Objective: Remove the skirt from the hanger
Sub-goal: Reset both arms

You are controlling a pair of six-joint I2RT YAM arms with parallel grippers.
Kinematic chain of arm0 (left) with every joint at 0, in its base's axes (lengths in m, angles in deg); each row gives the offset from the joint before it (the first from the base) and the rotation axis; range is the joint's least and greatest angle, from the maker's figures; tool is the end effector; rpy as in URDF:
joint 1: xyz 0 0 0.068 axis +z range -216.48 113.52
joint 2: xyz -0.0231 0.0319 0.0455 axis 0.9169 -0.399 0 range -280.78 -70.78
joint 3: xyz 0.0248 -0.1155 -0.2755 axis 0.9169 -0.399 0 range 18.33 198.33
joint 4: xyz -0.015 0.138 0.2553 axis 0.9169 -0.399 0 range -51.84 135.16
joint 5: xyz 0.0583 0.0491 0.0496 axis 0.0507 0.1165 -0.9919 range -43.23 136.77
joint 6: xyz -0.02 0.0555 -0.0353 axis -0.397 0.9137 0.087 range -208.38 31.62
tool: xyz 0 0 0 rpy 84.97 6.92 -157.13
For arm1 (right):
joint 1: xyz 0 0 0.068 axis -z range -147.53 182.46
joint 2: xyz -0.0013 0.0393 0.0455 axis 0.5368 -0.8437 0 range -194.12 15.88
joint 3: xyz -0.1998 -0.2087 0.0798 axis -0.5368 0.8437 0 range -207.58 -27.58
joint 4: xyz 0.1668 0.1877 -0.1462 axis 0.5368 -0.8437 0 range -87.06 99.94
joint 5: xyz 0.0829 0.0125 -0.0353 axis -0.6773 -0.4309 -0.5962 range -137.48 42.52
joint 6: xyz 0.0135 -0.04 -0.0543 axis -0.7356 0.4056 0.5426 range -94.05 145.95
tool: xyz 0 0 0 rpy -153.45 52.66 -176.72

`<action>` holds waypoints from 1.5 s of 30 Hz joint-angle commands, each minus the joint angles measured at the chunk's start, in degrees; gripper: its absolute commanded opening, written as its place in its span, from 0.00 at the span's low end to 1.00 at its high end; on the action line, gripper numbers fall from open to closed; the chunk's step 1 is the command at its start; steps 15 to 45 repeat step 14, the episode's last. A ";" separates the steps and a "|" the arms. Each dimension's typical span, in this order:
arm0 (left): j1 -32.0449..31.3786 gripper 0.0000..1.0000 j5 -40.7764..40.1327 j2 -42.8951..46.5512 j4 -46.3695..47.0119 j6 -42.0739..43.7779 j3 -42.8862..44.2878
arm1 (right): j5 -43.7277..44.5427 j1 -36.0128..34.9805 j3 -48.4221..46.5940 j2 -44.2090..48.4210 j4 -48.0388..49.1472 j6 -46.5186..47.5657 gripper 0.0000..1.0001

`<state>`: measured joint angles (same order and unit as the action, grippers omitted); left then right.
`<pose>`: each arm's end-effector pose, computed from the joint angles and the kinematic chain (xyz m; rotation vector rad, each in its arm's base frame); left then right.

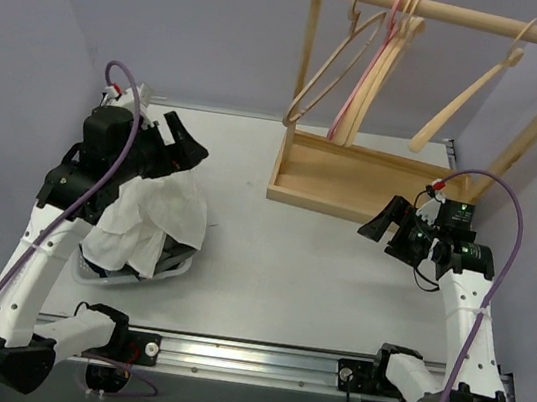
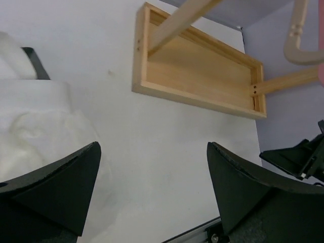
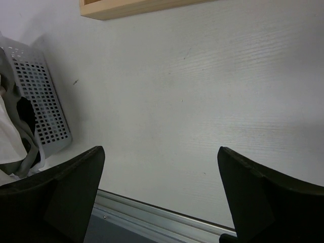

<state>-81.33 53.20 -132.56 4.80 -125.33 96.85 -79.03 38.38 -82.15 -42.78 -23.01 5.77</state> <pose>0.2376 -0.0694 0.4558 -0.3184 2.0227 -0.6880 0.2463 0.0036 0.3297 0.1936 2.1966 0.7472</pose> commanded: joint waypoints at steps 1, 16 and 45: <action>-7.62 0.94 -0.29 0.51 3.42 -1.54 -0.20 | -3.43 -0.20 1.83 1.96 1.39 -2.05 0.89; -21.53 0.94 19.82 4.73 28.12 -8.48 -19.60 | -12.22 -0.20 13.60 18.11 14.48 -14.69 0.95; -21.53 0.94 19.82 4.73 28.12 -8.48 -19.60 | -12.22 -0.20 13.60 18.11 14.48 -14.69 0.95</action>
